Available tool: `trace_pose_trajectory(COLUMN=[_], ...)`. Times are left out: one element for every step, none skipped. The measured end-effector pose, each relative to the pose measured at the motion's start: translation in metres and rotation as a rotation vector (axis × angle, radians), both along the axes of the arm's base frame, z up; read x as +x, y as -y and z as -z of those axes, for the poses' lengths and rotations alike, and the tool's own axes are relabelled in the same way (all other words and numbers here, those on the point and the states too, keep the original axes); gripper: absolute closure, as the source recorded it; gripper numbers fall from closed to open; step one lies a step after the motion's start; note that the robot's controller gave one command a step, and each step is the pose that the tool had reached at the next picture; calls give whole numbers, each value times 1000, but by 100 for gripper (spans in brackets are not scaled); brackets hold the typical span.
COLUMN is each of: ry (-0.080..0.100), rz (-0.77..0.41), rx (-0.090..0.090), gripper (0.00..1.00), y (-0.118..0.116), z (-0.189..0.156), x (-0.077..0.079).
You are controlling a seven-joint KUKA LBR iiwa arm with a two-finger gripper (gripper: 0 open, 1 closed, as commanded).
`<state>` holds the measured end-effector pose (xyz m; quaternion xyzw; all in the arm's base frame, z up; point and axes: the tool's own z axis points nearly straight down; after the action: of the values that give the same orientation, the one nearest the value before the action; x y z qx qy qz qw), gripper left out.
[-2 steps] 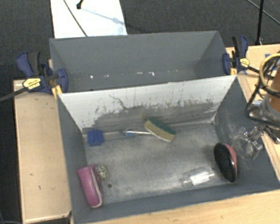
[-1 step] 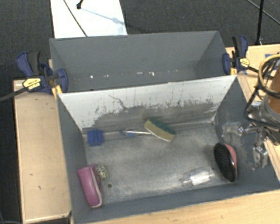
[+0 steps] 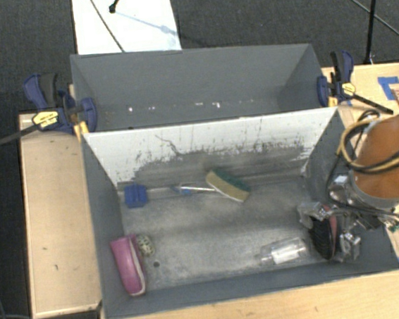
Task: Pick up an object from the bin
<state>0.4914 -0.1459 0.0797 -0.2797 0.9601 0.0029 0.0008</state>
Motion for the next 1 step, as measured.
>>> trace_pose_trajectory(ry=[4], rz=[-2], rx=[-1], gripper=[100], y=[0], z=[-3], x=[1])
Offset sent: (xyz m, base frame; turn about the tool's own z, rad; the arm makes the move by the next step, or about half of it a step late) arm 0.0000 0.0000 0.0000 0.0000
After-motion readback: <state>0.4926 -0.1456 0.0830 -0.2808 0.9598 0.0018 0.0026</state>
